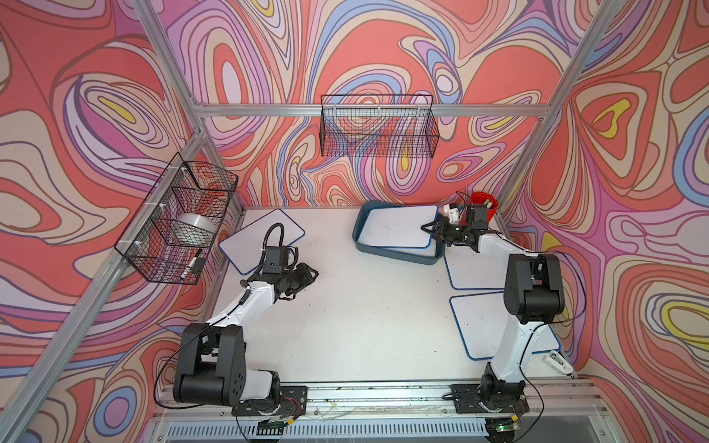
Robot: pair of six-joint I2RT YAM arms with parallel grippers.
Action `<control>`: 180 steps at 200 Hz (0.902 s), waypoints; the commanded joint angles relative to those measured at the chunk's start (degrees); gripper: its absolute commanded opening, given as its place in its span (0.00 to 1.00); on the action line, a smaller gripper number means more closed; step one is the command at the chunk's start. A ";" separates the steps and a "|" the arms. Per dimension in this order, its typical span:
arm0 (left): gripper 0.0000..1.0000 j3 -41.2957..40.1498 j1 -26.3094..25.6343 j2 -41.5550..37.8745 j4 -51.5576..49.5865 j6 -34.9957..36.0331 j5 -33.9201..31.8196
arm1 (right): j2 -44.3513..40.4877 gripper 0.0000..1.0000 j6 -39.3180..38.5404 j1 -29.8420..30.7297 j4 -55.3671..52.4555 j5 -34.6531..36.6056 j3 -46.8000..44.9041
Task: Put the whiteboard into the storage box
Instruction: Place the whiteboard in the storage box.
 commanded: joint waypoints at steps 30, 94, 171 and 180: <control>0.44 2.87 0.40 0.94 -1.88 1.45 -1.82 | -1.92 0.31 -9.98 -0.84 -11.17 9.57 4.02; 0.44 7.48 0.50 4.31 -4.50 3.57 -4.86 | -7.47 0.33 -16.04 -1.60 -18.72 20.52 4.49; 0.44 14.73 0.56 10.06 -6.54 3.96 -10.65 | -16.55 0.34 -14.00 -1.43 -14.10 14.62 -2.68; 0.44 15.28 0.58 10.85 -6.41 3.69 -11.40 | -17.36 0.34 -13.86 -1.15 -13.32 13.97 -3.99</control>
